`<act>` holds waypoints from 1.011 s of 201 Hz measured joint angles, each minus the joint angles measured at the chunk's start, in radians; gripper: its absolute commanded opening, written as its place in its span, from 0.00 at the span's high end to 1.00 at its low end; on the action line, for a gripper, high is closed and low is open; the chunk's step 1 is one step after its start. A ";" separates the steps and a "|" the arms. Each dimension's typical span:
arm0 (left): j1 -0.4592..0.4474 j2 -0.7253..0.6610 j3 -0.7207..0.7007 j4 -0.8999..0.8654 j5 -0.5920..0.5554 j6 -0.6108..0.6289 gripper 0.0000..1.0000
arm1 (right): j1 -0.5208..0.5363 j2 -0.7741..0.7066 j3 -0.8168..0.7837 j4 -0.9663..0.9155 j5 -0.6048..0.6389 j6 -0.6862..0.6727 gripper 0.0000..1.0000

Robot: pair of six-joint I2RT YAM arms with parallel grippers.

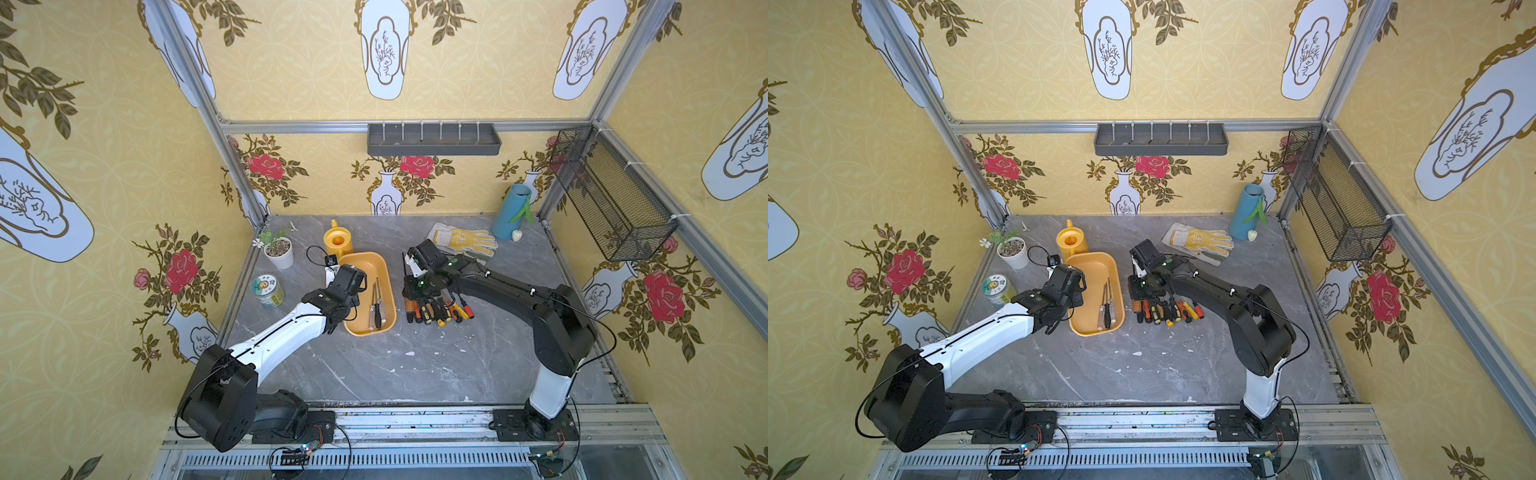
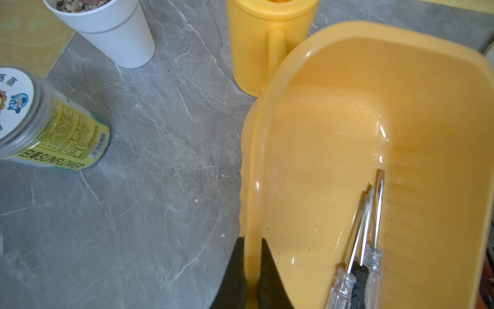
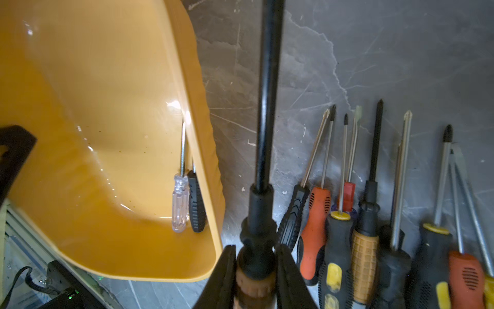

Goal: Take out the screwdriver from the storage box
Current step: Place the screwdriver at the center of the board.

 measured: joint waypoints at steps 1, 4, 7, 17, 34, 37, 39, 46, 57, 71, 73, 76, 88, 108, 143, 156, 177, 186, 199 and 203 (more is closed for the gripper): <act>0.000 0.000 0.000 0.000 0.000 0.000 1.00 | 0.000 0.003 0.002 0.000 0.000 0.000 1.00; 0.000 0.000 0.000 -0.001 0.000 0.000 1.00 | 0.000 0.007 0.005 -0.002 0.000 0.000 1.00; 0.000 0.000 0.000 -0.002 0.000 0.000 1.00 | 0.000 0.014 0.009 -0.004 0.000 0.000 1.00; 0.000 -0.004 -0.003 0.000 0.000 0.000 1.00 | 0.004 0.033 0.022 -0.016 0.001 0.000 1.00; 0.000 -0.013 -0.010 -0.001 0.000 -0.001 1.00 | 0.012 0.067 0.044 -0.026 0.000 0.003 1.00; 0.000 -0.015 -0.011 0.000 0.000 -0.001 1.00 | 0.014 0.075 0.050 -0.029 0.000 0.003 1.00; 0.000 -0.015 -0.012 0.000 0.000 -0.001 1.00 | 0.015 0.079 0.053 -0.030 0.000 0.003 1.00; 0.000 -0.017 -0.013 -0.002 0.000 -0.001 1.00 | 0.019 0.096 0.067 -0.038 0.000 0.005 1.00; 0.000 -0.017 -0.014 -0.002 0.000 -0.001 1.00 | 0.023 0.119 0.085 -0.044 0.001 0.008 1.00; 0.000 -0.020 -0.014 -0.002 -0.001 -0.001 1.00 | 0.026 0.144 0.101 -0.047 0.001 0.021 1.00; 0.000 -0.021 -0.014 -0.002 -0.001 -0.001 1.00 | 0.026 0.148 0.103 -0.048 0.000 0.024 1.00; 0.000 -0.023 -0.014 -0.002 -0.001 -0.001 1.00 | 0.026 0.152 0.106 -0.049 0.001 0.026 1.00; 0.000 -0.029 -0.014 -0.003 -0.003 -0.001 1.00 | 0.029 0.168 0.117 -0.053 0.003 0.027 1.00; 0.000 -0.041 -0.018 -0.002 -0.006 -0.001 1.00 | 0.031 0.195 0.135 -0.067 0.005 0.039 1.00; 0.000 -0.056 -0.041 -0.003 -0.010 -0.001 1.00 | 0.035 0.220 0.142 -0.076 0.023 0.056 1.00; 0.000 -0.058 -0.045 -0.002 -0.013 -0.001 1.00 | 0.036 0.228 0.150 -0.079 0.026 0.059 1.00; 0.000 -0.058 -0.049 -0.001 -0.015 -0.004 1.00 | 0.036 0.241 0.166 -0.085 0.031 0.059 1.00; 0.000 -0.058 -0.052 0.002 -0.015 -0.005 1.00 | 0.036 0.248 0.175 -0.090 0.032 0.059 1.00; 0.000 -0.058 -0.056 0.002 -0.014 -0.009 1.00 | 0.036 0.265 0.197 -0.100 0.040 0.059 1.00; 0.000 -0.058 -0.056 0.002 -0.014 -0.010 1.00 | 0.036 0.271 0.204 -0.101 0.044 0.059 1.00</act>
